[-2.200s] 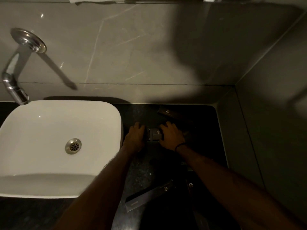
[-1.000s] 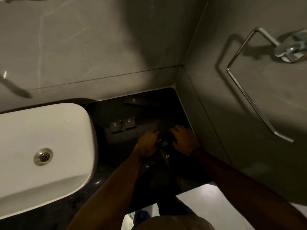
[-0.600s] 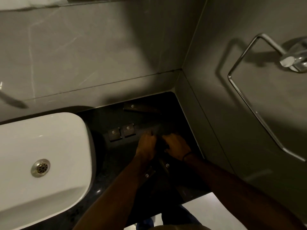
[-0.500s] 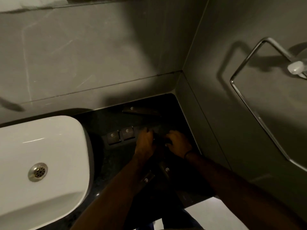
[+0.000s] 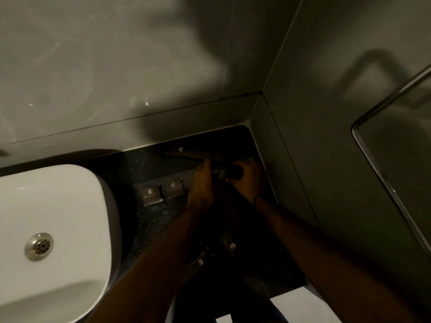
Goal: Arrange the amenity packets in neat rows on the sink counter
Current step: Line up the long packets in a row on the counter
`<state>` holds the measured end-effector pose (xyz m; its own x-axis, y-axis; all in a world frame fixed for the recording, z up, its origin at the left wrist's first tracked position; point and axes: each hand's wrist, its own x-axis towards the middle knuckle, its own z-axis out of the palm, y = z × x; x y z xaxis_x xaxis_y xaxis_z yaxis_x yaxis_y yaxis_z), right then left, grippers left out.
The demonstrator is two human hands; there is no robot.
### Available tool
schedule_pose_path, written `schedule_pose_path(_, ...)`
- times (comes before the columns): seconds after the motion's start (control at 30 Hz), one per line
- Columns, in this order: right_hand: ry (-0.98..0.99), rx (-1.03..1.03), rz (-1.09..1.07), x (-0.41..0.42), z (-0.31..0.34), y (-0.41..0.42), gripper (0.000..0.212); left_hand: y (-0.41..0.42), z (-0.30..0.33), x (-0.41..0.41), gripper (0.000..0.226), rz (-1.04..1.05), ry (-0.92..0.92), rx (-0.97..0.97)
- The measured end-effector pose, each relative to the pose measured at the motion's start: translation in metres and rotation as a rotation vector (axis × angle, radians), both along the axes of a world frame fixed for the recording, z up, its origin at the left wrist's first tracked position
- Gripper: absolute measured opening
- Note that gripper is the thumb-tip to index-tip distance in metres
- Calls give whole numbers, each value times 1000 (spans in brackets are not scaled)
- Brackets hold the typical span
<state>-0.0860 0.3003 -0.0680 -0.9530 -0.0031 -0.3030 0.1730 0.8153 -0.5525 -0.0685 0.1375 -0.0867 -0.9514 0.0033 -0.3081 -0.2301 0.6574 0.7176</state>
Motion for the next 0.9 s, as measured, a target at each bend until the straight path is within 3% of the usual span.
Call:
schedule_pose_path(0.13,96,102,-23,38,3,23,60,-14,2,45,55,-1,91,-89)
schedule_pose_path(0.23,115,145,-32,74,5,37,65,-35,2,97,48,-204,115,-238)
schedule_pose_path(0.37,48,122,-55,102,13,42,60,-56,11,149,74,-446,91,-469)
schedule_pose_path(0.5,31,121,-85,113,25,40,52,-59,19,187,64,-514,-3,-522)
schedule_pose_path(0.6,66,37,-133,124,39,28,54,-61,27,200,50,-279,-133,-403)
schedule_pose_path(0.73,67,-11,-34,160,47,-16,56,-75,37,216,43,159,-119,-257)
schedule_pose_path(0.9,-66,-99,15,210,25,-80,60,-89,43,232,45,300,-165,-271)
